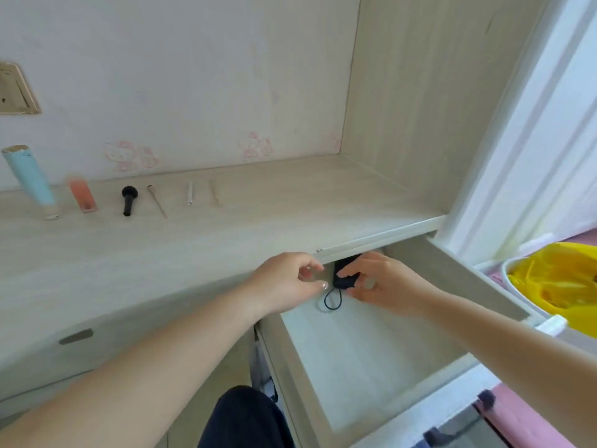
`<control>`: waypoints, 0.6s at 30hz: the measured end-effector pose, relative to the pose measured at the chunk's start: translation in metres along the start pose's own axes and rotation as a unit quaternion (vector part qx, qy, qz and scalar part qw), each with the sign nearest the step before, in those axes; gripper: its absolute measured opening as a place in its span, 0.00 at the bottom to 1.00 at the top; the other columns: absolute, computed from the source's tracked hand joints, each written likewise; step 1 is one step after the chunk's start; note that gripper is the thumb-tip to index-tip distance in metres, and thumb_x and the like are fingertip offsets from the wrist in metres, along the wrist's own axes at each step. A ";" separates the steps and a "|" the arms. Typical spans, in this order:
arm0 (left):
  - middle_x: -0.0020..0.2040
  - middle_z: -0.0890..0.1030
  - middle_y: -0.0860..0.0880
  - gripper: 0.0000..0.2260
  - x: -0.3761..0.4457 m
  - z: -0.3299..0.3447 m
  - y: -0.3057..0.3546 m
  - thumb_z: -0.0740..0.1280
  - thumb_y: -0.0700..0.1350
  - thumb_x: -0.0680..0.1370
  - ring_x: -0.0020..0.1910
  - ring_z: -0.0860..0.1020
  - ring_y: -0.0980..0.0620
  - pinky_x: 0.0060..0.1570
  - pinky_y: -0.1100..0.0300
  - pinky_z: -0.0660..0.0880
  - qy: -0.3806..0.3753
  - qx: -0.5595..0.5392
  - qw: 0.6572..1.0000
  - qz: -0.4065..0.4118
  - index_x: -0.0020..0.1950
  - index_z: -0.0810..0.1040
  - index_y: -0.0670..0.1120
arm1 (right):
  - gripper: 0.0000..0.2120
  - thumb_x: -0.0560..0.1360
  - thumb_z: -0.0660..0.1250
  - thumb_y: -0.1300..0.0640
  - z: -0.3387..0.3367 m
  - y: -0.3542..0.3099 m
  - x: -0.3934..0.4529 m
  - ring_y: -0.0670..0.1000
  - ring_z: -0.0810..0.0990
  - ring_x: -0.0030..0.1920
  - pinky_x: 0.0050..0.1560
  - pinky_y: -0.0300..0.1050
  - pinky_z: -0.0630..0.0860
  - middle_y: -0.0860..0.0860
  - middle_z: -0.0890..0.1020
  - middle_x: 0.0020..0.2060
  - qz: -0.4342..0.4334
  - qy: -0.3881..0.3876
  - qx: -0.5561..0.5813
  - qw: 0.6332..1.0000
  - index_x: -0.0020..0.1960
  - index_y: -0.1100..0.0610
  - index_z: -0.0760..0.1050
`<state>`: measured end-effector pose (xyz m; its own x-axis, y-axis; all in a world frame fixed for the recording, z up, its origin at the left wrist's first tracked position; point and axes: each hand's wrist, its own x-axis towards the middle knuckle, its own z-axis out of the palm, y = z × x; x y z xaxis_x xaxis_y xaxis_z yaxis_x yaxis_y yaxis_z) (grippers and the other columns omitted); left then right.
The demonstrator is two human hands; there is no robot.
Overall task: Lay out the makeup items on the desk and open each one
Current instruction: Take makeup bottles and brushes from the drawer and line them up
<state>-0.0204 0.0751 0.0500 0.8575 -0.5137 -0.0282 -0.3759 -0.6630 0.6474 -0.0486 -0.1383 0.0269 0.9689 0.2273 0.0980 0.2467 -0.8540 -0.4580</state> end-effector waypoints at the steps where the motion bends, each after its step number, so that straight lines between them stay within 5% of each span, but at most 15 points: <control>1: 0.55 0.78 0.53 0.15 -0.005 0.014 0.006 0.68 0.52 0.75 0.53 0.77 0.55 0.53 0.61 0.72 -0.016 0.006 1.000 0.007 0.60 0.76 0.52 | 0.15 0.72 0.71 0.53 -0.001 0.007 -0.017 0.40 0.77 0.44 0.43 0.24 0.68 0.41 0.74 0.48 0.006 -0.009 -0.007 1.000 0.58 0.48 0.77; 5: 0.58 0.77 0.57 0.18 -0.022 0.059 0.026 0.67 0.58 0.73 0.56 0.75 0.61 0.49 0.68 0.69 -0.097 -0.034 0.994 0.034 0.62 0.74 0.57 | 0.12 0.73 0.68 0.49 -0.007 0.030 -0.077 0.36 0.76 0.48 0.46 0.28 0.73 0.40 0.74 0.50 0.024 -0.005 -0.001 1.000 0.56 0.45 0.77; 10: 0.66 0.72 0.60 0.30 -0.038 0.095 0.043 0.70 0.64 0.68 0.63 0.72 0.62 0.60 0.63 0.70 -0.211 -0.096 0.972 0.044 0.68 0.68 0.62 | 0.16 0.73 0.64 0.41 -0.007 0.045 -0.131 0.38 0.75 0.54 0.56 0.38 0.72 0.38 0.76 0.54 0.004 -0.014 -0.015 1.000 0.57 0.44 0.78; 18: 0.61 0.75 0.60 0.28 -0.048 0.120 0.043 0.74 0.55 0.68 0.55 0.77 0.63 0.57 0.62 0.75 -0.238 -0.119 0.962 0.062 0.65 0.71 0.62 | 0.22 0.69 0.63 0.35 0.010 0.049 -0.157 0.39 0.74 0.55 0.62 0.40 0.66 0.40 0.78 0.54 -0.020 -0.045 -0.067 0.997 0.59 0.43 0.76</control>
<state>-0.1201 0.0053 -0.0123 0.5318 -0.8096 -0.2484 -0.3246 -0.4658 0.8232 -0.1888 -0.2117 -0.0197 0.9540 0.2983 0.0307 0.2912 -0.8971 -0.3324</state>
